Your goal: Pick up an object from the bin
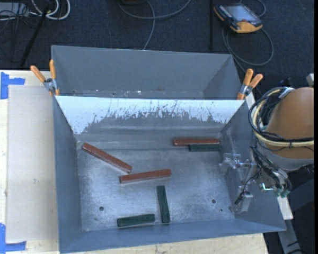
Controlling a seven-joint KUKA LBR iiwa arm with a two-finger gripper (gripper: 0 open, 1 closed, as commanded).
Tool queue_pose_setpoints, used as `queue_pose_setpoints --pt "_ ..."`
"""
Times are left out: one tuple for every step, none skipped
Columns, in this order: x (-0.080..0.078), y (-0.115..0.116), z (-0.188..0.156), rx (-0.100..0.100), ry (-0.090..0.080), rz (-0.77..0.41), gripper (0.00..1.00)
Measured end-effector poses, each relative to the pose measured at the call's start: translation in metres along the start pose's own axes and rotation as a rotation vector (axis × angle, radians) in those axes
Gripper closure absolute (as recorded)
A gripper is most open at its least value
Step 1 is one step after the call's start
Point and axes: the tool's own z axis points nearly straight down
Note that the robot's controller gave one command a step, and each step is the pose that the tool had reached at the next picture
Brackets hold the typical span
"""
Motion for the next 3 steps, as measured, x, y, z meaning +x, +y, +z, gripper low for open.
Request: queue_pose_setpoints --pt "-0.046 0.058 0.054 -0.002 -0.005 -0.07 0.0" --pt "-0.146 0.095 0.093 -0.001 -0.014 0.039 0.0" --pt "-0.102 0.123 0.142 0.001 -0.003 -0.076 0.0"
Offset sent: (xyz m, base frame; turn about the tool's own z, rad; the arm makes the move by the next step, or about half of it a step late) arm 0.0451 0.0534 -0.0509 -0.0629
